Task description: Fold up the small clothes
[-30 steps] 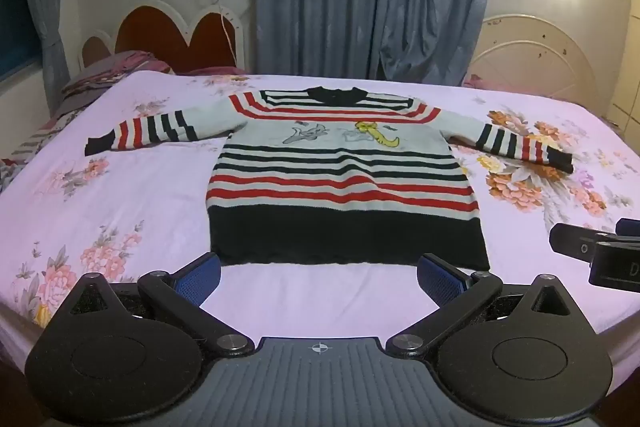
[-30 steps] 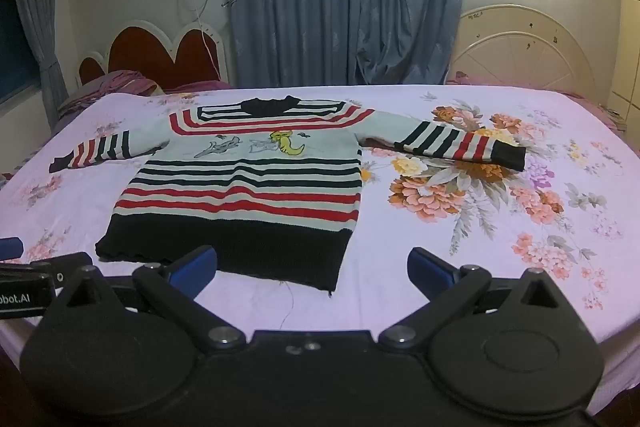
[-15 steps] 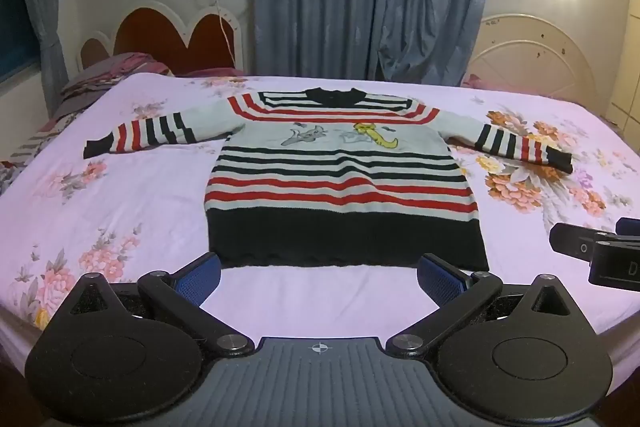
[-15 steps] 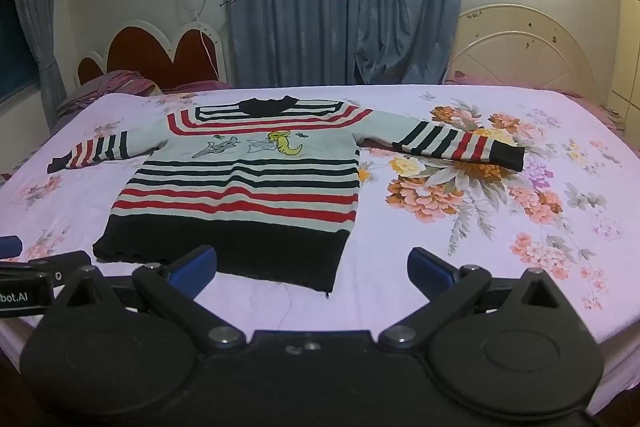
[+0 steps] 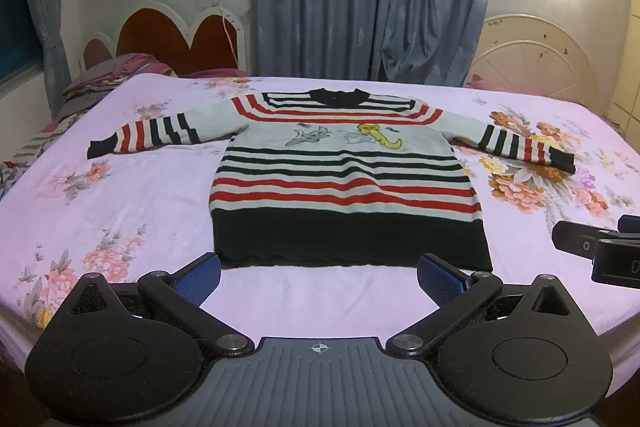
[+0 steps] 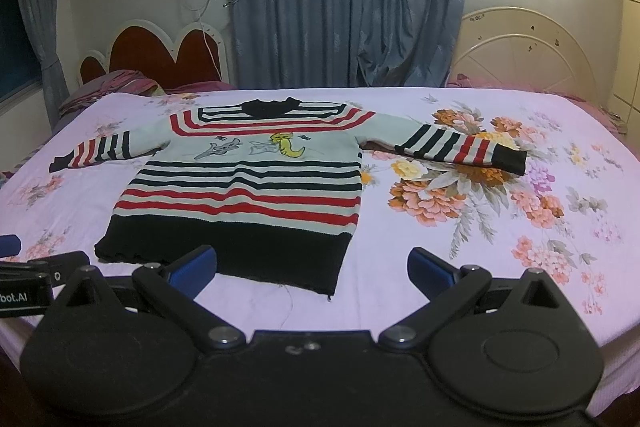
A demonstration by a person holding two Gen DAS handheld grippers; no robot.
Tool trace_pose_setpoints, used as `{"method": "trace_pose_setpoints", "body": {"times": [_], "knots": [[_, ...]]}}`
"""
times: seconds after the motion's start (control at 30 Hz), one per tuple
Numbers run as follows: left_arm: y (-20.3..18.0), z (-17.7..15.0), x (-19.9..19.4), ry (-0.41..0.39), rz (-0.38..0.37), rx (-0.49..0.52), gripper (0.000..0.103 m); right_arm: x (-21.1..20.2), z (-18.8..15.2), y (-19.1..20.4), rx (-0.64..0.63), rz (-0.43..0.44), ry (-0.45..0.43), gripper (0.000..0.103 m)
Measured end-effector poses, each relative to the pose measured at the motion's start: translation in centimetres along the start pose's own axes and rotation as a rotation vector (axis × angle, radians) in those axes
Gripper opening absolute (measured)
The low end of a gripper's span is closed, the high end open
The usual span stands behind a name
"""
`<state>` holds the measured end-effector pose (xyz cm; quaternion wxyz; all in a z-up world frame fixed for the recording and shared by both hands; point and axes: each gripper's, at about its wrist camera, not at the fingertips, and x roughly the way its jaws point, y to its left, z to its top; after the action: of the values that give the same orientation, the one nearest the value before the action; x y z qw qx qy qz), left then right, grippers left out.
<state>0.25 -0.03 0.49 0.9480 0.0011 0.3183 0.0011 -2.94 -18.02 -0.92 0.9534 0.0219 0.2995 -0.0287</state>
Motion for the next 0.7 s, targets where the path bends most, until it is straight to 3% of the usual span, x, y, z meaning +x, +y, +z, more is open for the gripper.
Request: {"method": "trace_pose_setpoints", "body": {"times": [0.7], "knots": [[0.83,-0.15,-0.03,0.005,0.006,-0.004,0.103,0.17,0.13,0.22,-0.005,-0.001,0.006,0.101]]}}
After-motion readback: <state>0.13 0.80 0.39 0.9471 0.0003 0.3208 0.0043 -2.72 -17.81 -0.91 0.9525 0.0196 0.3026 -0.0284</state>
